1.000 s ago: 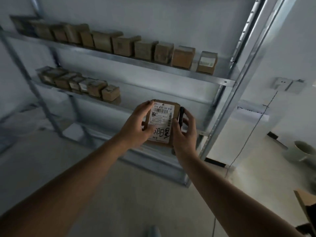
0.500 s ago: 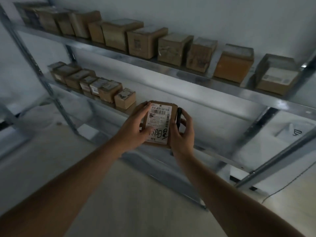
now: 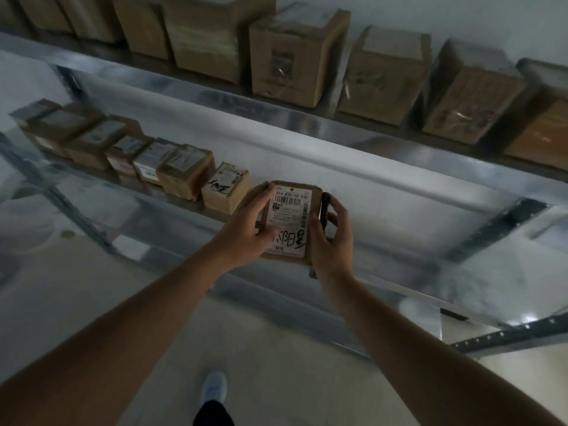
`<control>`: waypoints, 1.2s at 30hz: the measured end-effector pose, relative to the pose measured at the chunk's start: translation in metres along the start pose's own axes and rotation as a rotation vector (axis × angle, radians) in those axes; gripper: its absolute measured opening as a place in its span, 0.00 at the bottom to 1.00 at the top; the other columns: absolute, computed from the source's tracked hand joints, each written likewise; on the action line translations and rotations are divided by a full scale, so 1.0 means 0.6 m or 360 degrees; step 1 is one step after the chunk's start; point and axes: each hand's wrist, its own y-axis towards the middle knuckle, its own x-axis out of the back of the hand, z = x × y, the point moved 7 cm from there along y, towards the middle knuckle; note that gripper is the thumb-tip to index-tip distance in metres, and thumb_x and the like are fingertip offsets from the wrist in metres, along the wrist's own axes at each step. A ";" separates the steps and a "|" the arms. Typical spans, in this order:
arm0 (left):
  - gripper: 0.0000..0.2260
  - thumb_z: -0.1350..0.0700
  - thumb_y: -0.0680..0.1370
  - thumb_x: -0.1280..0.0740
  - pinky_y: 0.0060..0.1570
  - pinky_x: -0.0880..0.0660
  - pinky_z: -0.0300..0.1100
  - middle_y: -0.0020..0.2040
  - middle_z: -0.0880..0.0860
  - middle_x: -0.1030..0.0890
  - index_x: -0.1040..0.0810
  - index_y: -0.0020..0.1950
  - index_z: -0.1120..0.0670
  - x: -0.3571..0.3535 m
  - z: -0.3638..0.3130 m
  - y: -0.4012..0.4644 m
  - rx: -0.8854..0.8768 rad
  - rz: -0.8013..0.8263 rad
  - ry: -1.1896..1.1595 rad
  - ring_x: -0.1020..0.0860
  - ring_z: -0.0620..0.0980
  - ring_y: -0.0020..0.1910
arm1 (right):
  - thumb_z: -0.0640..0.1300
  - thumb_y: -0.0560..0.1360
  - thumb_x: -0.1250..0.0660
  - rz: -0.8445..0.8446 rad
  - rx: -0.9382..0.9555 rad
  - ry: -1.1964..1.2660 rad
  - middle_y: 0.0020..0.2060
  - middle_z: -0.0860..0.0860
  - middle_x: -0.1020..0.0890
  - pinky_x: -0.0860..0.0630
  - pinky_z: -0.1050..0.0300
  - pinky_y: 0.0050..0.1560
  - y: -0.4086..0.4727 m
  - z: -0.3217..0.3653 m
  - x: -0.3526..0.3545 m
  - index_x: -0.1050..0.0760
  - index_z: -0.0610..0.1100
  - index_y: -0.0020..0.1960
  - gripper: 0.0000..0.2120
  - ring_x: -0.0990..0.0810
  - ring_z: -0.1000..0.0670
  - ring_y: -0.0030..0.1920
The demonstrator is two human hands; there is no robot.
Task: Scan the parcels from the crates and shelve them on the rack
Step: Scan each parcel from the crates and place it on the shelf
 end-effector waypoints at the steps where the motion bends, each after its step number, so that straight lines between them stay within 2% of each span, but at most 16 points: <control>1: 0.37 0.61 0.81 0.29 0.69 0.33 0.29 0.84 0.47 0.46 0.45 0.86 0.52 0.007 0.019 0.017 -0.0010 0.0040 -0.0003 0.48 0.38 0.79 | 0.50 0.84 0.33 -0.0050 -0.0007 -0.0019 0.69 0.52 0.24 0.14 0.37 0.53 0.008 -0.004 -0.016 0.32 0.67 0.74 0.22 0.18 0.42 0.65; 2: 0.38 0.61 0.81 0.29 0.71 0.35 0.30 0.84 0.48 0.46 0.45 0.86 0.52 0.014 0.038 0.032 -0.0013 0.0074 0.0000 0.48 0.41 0.81 | 0.50 0.84 0.33 -0.0105 -0.0020 -0.0043 0.69 0.51 0.24 0.14 0.37 0.53 0.016 -0.009 -0.031 0.32 0.66 0.74 0.22 0.18 0.42 0.65; 4: 0.38 0.60 0.81 0.29 0.67 0.39 0.21 0.84 0.50 0.46 0.46 0.86 0.52 0.025 0.069 0.057 -0.0010 0.0139 0.0008 0.48 0.44 0.82 | 0.50 0.83 0.32 -0.0221 -0.0061 -0.0104 0.67 0.52 0.22 0.13 0.38 0.51 0.027 -0.017 -0.057 0.31 0.64 0.75 0.22 0.17 0.44 0.62; 7: 0.37 0.62 0.81 0.30 0.54 0.43 0.11 0.84 0.51 0.45 0.46 0.86 0.54 0.032 0.103 0.087 0.0014 0.0240 -0.0030 0.47 0.38 0.76 | 0.52 0.83 0.32 -0.0337 -0.0141 -0.0184 0.64 0.56 0.22 0.12 0.41 0.46 0.040 -0.032 -0.088 0.31 0.65 0.73 0.21 0.14 0.47 0.56; 9: 0.37 0.63 0.82 0.30 0.53 0.44 0.10 0.84 0.51 0.45 0.46 0.86 0.54 0.034 0.123 0.108 0.0035 0.0285 -0.0052 0.48 0.37 0.74 | 0.52 0.83 0.32 -0.0379 -0.0177 -0.0204 0.63 0.57 0.22 0.12 0.44 0.43 0.052 -0.043 -0.106 0.31 0.65 0.73 0.21 0.14 0.49 0.54; 10: 0.37 0.63 0.82 0.31 0.56 0.44 0.12 0.85 0.51 0.45 0.46 0.86 0.54 0.034 0.133 0.119 0.0050 0.0303 -0.0055 0.48 0.39 0.76 | 0.51 0.83 0.32 -0.0398 -0.0188 -0.0202 0.63 0.56 0.22 0.12 0.46 0.43 0.060 -0.048 -0.113 0.31 0.64 0.74 0.21 0.14 0.49 0.54; 12: 0.37 0.63 0.82 0.31 0.67 0.43 0.22 0.85 0.51 0.46 0.48 0.86 0.54 0.031 0.150 0.141 0.0073 0.0352 -0.0054 0.48 0.44 0.81 | 0.51 0.84 0.32 -0.0430 -0.0211 -0.0207 0.64 0.55 0.22 0.12 0.47 0.42 0.079 -0.057 -0.124 0.30 0.62 0.75 0.21 0.14 0.50 0.53; 15: 0.38 0.64 0.81 0.33 0.76 0.38 0.37 0.85 0.48 0.49 0.49 0.86 0.52 0.020 0.180 0.173 0.0145 0.0434 -0.0093 0.49 0.49 0.83 | 0.51 0.83 0.32 -0.0431 -0.0269 -0.0211 0.64 0.54 0.22 0.12 0.45 0.42 0.110 -0.079 -0.142 0.30 0.62 0.76 0.22 0.13 0.48 0.53; 16: 0.38 0.65 0.81 0.34 0.78 0.41 0.41 0.85 0.47 0.49 0.50 0.86 0.52 0.016 0.191 0.183 0.0175 0.0444 -0.0082 0.50 0.48 0.83 | 0.51 0.83 0.32 -0.0422 -0.0283 -0.0204 0.65 0.54 0.22 0.12 0.46 0.43 0.122 -0.087 -0.148 0.30 0.62 0.76 0.22 0.14 0.49 0.53; 20: 0.38 0.64 0.82 0.35 0.76 0.60 0.40 0.86 0.47 0.51 0.51 0.87 0.52 -0.001 0.229 0.225 0.0229 0.0458 0.0011 0.59 0.35 0.78 | 0.50 0.84 0.32 -0.0395 -0.0321 -0.0186 0.66 0.52 0.21 0.12 0.50 0.43 0.171 -0.120 -0.166 0.30 0.62 0.75 0.22 0.15 0.51 0.52; 23: 0.39 0.66 0.81 0.35 0.72 0.65 0.40 0.86 0.47 0.50 0.51 0.87 0.52 -0.011 0.251 0.252 0.0286 0.0453 0.0032 0.60 0.29 0.70 | 0.49 0.84 0.32 -0.0371 -0.0341 -0.0168 0.65 0.52 0.21 0.12 0.49 0.44 0.201 -0.139 -0.180 0.30 0.62 0.75 0.21 0.15 0.52 0.52; 24: 0.39 0.66 0.81 0.35 0.73 0.64 0.41 0.86 0.47 0.50 0.51 0.87 0.52 -0.011 0.257 0.260 0.0304 0.0446 0.0038 0.60 0.30 0.71 | 0.49 0.84 0.32 -0.0358 -0.0355 -0.0152 0.65 0.52 0.21 0.12 0.46 0.46 0.210 -0.144 -0.186 0.30 0.61 0.75 0.21 0.15 0.50 0.53; 26: 0.39 0.67 0.80 0.36 0.80 0.60 0.47 0.86 0.48 0.49 0.51 0.86 0.52 -0.013 0.267 0.273 0.0313 0.0440 0.0072 0.59 0.41 0.80 | 0.48 0.84 0.32 -0.0342 -0.0379 -0.0118 0.65 0.52 0.22 0.12 0.43 0.47 0.224 -0.155 -0.194 0.30 0.61 0.75 0.22 0.15 0.48 0.55; 28: 0.39 0.68 0.80 0.36 0.81 0.56 0.48 0.86 0.48 0.50 0.51 0.87 0.53 -0.016 0.275 0.283 0.0340 0.0456 0.0052 0.56 0.49 0.84 | 0.47 0.83 0.32 -0.0338 -0.0394 -0.0099 0.65 0.51 0.22 0.12 0.43 0.47 0.234 -0.163 -0.199 0.30 0.60 0.75 0.21 0.15 0.47 0.55; 32: 0.40 0.68 0.78 0.36 0.83 0.51 0.59 0.86 0.48 0.50 0.52 0.87 0.52 -0.020 0.295 0.292 0.0399 0.0488 0.0094 0.56 0.52 0.85 | 0.47 0.83 0.32 -0.0319 -0.0414 -0.0086 0.65 0.49 0.21 0.12 0.43 0.46 0.244 -0.176 -0.211 0.30 0.58 0.75 0.22 0.14 0.46 0.55; 36: 0.41 0.69 0.78 0.37 0.82 0.46 0.58 0.86 0.48 0.50 0.52 0.87 0.52 -0.020 0.307 0.294 0.0430 0.0514 0.0046 0.54 0.52 0.85 | 0.46 0.84 0.32 -0.0291 -0.0446 -0.0068 0.64 0.49 0.21 0.12 0.43 0.45 0.247 -0.186 -0.223 0.30 0.57 0.76 0.22 0.14 0.47 0.54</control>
